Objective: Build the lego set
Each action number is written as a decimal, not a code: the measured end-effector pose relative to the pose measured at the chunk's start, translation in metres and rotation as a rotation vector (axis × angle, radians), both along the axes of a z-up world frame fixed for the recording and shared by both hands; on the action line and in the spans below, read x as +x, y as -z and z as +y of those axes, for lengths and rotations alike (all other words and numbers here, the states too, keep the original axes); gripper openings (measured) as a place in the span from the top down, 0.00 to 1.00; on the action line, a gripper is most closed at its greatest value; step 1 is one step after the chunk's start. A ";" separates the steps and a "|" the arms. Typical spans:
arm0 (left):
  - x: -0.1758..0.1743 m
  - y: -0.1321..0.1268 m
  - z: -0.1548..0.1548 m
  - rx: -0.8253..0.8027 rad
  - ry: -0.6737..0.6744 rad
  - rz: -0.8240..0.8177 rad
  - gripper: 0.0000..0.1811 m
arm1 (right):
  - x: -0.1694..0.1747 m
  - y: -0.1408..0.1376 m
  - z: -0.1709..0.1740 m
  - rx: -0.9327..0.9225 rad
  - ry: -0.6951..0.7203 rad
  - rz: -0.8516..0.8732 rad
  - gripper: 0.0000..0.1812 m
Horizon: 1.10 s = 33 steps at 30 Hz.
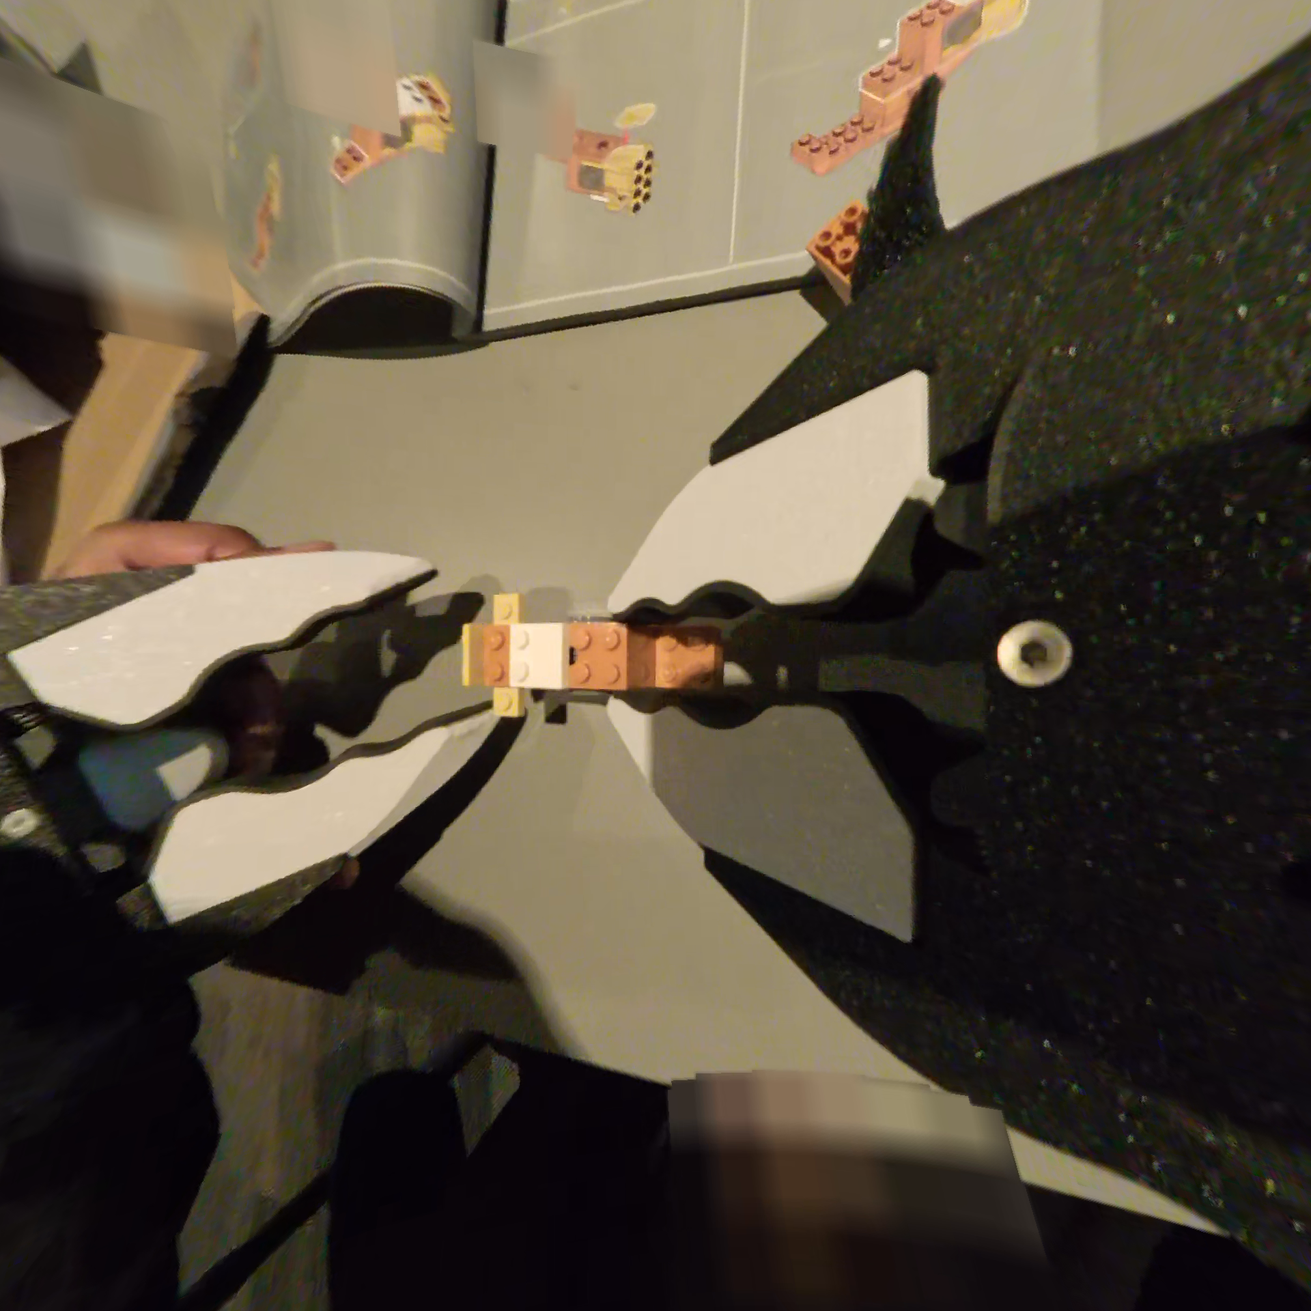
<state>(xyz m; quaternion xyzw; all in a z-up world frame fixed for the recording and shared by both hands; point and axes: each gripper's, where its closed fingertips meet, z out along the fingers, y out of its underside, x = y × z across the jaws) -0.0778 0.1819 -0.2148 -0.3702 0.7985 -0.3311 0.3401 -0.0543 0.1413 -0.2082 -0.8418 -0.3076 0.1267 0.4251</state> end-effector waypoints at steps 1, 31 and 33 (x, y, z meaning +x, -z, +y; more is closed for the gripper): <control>0.001 -0.001 0.001 -0.013 -0.011 -0.005 0.78 | 0.001 0.004 0.001 -0.013 0.005 -0.011 0.91; 0.030 -0.056 0.026 -0.311 -0.155 -0.290 0.83 | 0.010 0.027 0.007 -0.132 0.024 -0.018 0.83; 0.030 -0.057 0.028 -0.330 -0.159 -0.294 0.83 | 0.010 0.026 0.007 -0.126 0.023 -0.021 0.80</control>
